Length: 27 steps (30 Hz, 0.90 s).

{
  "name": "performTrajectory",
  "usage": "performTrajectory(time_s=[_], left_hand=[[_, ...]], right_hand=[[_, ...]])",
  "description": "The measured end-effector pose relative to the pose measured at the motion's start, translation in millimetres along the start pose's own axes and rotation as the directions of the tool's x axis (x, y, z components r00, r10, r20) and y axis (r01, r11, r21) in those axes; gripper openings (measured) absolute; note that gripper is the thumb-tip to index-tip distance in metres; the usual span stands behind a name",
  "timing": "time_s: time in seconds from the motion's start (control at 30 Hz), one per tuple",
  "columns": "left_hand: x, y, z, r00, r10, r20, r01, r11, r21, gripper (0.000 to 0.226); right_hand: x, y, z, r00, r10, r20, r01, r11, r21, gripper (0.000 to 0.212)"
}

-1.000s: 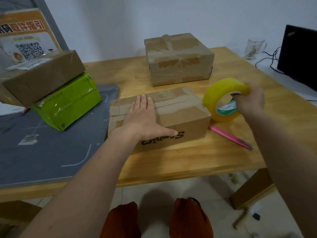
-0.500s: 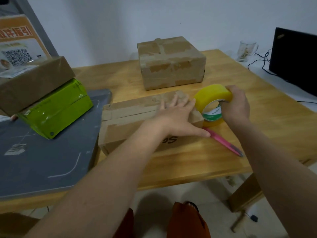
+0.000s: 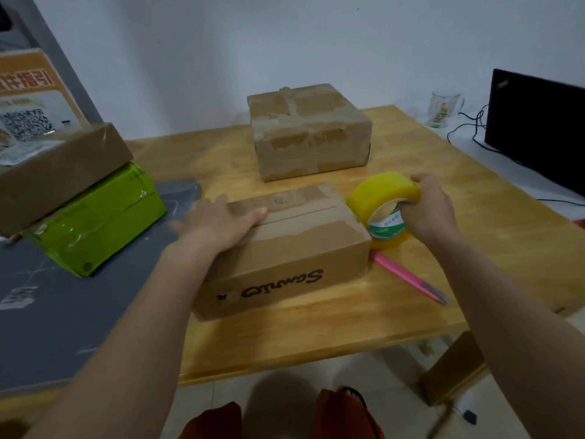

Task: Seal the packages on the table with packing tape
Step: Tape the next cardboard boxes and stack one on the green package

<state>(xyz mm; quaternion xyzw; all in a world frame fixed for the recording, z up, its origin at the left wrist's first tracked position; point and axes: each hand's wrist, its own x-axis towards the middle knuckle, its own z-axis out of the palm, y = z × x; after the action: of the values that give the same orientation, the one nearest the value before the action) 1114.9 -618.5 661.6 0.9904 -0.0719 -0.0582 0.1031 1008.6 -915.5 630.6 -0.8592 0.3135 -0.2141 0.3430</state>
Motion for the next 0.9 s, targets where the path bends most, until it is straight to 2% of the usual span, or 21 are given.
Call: performTrajectory(time_s=[0.1, 0.23, 0.3, 0.4, 0.5, 0.6, 0.7, 0.73, 0.77, 0.83, 0.9], left_hand=[[-5.0, -29.4, 4.8, 0.983, -0.18, -0.023, 0.173, 0.966, -0.19, 0.114], [1.6, -41.3, 5.0, 0.983, -0.182, 0.039, 0.186, 0.955, -0.231, 0.104], [6.4, -52.9, 4.9, 0.982, -0.185, 0.027, 0.184, 0.929, -0.322, 0.092], [8.2, -73.1, 5.4, 0.984, -0.18, 0.01, 0.163, 0.864, -0.477, 0.084], [5.0, -85.1, 3.1, 0.981, -0.192, 0.009, 0.161, 0.792, -0.589, 0.081], [0.1, -92.8, 0.7, 0.971, -0.236, -0.028, 0.152, 0.709, -0.689, 0.066], [-5.8, -92.2, 3.8, 0.961, -0.263, -0.08, 0.117, 0.656, -0.746, 0.062], [-9.0, -89.3, 6.3, 0.959, -0.265, -0.102, 0.098, 0.647, -0.756, 0.062], [-12.4, -86.5, 9.5, 0.956, -0.267, -0.122, 0.081, 0.64, -0.764, 0.062], [-18.5, -81.2, 15.4, 0.951, -0.271, -0.149, 0.054, 0.62, -0.783, 0.061], [-23.8, -72.4, 19.3, 0.946, -0.289, -0.148, 0.057, 0.595, -0.801, 0.063]], right_hand=[[0.4, -8.0, 3.9, 1.0, -0.006, 0.01, 0.007, 1.0, -0.026, 0.038], [-3.3, -21.2, 8.6, 0.998, -0.021, -0.053, 0.02, 1.0, -0.02, 0.043], [-4.7, -26.4, 6.0, 0.995, -0.002, -0.1, 0.008, 0.998, 0.056, 0.036], [-11.4, -38.6, 2.8, 0.982, 0.111, -0.151, -0.06, 0.948, 0.311, 0.035], [-24.3, -56.6, 8.1, 0.972, 0.217, -0.095, -0.115, 0.782, 0.612, 0.037], [-39.4, -77.7, 12.3, 0.962, 0.272, 0.013, -0.158, 0.517, 0.841, 0.036], [-60.2, -100.3, 15.4, 0.952, 0.231, 0.201, -0.244, 0.18, 0.953, 0.035], [-69.8, -107.2, 17.6, 0.941, 0.188, 0.283, -0.305, 0.106, 0.946, 0.035], [-79.1, -113.9, 19.5, 0.919, 0.149, 0.364, -0.377, 0.068, 0.924, 0.034], [-90.2, -125.9, 18.2, 0.887, 0.091, 0.453, -0.459, 0.057, 0.887, 0.031], [-88.4, -134.0, 8.9, 0.9, 0.051, 0.433, -0.436, 0.082, 0.896, 0.024]])
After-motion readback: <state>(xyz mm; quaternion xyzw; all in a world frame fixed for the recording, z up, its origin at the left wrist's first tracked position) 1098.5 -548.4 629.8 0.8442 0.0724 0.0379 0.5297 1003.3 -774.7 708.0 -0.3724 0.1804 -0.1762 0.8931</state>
